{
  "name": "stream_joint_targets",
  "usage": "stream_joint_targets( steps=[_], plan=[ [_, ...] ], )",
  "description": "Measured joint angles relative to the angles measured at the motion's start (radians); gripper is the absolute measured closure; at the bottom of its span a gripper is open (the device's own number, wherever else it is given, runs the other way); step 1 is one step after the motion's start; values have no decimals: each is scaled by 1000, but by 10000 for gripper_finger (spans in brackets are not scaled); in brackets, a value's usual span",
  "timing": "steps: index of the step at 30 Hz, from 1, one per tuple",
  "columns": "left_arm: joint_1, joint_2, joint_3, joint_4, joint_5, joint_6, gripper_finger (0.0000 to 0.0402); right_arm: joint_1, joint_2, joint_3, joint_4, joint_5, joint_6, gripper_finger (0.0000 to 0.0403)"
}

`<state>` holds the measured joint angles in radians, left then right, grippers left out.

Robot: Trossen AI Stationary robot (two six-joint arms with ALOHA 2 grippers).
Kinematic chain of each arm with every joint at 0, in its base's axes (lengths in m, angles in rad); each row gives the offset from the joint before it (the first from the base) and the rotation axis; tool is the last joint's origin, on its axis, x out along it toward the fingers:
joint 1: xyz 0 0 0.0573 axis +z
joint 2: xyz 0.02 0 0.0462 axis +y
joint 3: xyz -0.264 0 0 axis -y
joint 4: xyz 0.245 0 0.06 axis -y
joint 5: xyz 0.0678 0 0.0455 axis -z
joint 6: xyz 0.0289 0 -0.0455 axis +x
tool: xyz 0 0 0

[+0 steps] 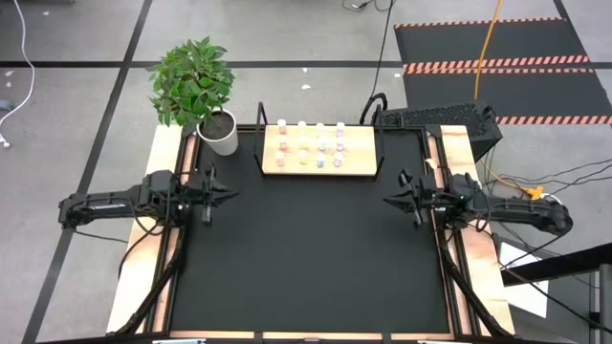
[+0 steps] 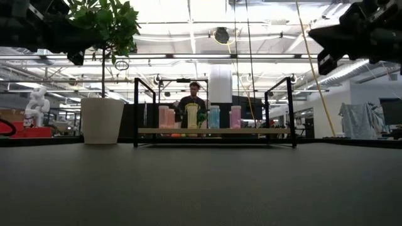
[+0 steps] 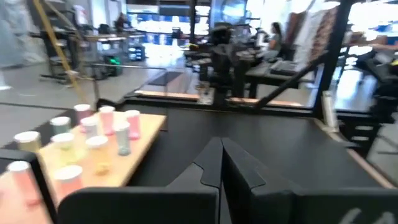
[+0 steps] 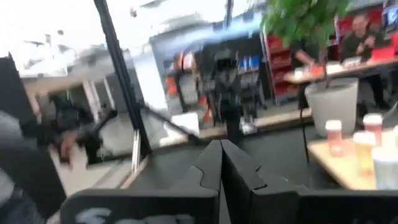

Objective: Pick and place medicine bottles onto shelf by color
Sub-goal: Return to Home Position

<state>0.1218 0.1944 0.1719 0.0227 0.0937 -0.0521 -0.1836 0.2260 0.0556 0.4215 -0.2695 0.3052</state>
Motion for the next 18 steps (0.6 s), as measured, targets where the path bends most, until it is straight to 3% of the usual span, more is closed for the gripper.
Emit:
stream_joint_targets(
  steps=[5, 10, 18],
  plan=[
    [2, -45, 0, -66, -38, -12, 393, 2, -32, 1, -22, -52, -32, 403],
    [2, -184, 0, -172, -38, -25, 398, 1, -101, 1, -97, -46, -57, 403],
    [2, -192, -12, -181, -16, 2, 391, 0, -165, 1, -193, 7, -114, 403]
  ],
)
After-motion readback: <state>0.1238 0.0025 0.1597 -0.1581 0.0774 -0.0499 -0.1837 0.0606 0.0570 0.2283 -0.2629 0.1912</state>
